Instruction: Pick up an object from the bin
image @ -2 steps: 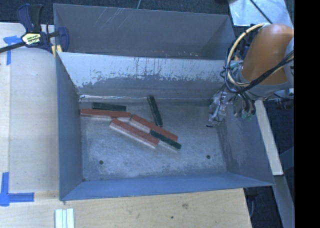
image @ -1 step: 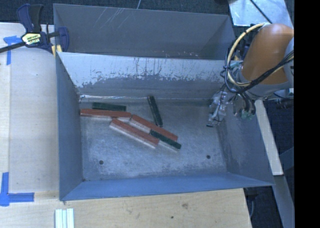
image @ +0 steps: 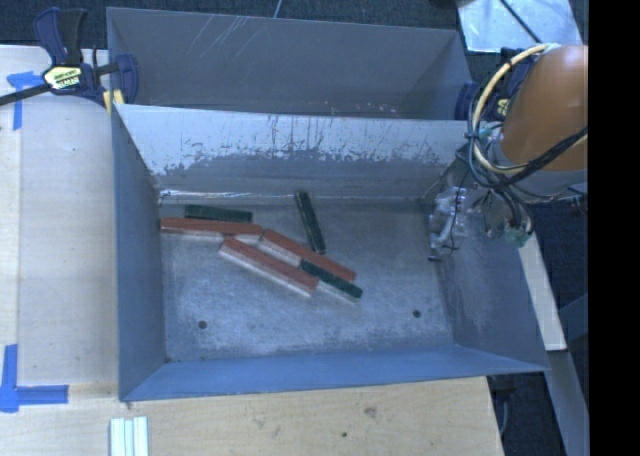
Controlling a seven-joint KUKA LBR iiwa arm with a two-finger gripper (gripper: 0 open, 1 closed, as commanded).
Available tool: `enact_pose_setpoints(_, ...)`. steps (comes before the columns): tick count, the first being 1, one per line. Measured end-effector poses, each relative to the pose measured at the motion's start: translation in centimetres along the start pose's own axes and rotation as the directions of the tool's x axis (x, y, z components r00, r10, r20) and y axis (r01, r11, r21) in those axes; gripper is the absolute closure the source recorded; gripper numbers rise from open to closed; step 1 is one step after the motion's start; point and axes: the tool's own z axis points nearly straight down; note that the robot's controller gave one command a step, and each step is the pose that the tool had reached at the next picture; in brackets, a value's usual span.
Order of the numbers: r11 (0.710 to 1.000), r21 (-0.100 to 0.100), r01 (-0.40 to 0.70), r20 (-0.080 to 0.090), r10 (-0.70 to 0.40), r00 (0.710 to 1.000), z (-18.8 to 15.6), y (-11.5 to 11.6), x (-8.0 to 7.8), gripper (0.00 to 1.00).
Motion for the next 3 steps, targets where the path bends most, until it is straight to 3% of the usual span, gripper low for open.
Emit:
enact_pose_setpoints(1,0.975,0.001,0.223,0.009,-0.223,0.975,-0.1,7.0,2.7,1.00)
enact_pose_setpoints(2,0.998,-0.001,-0.055,0.008,0.055,0.998,0.8,10.0,1.5,0.00)
enact_pose_setpoints(3,0.998,-0.001,-0.055,0.008,0.055,0.998,0.8,10.0,1.5,0.00)
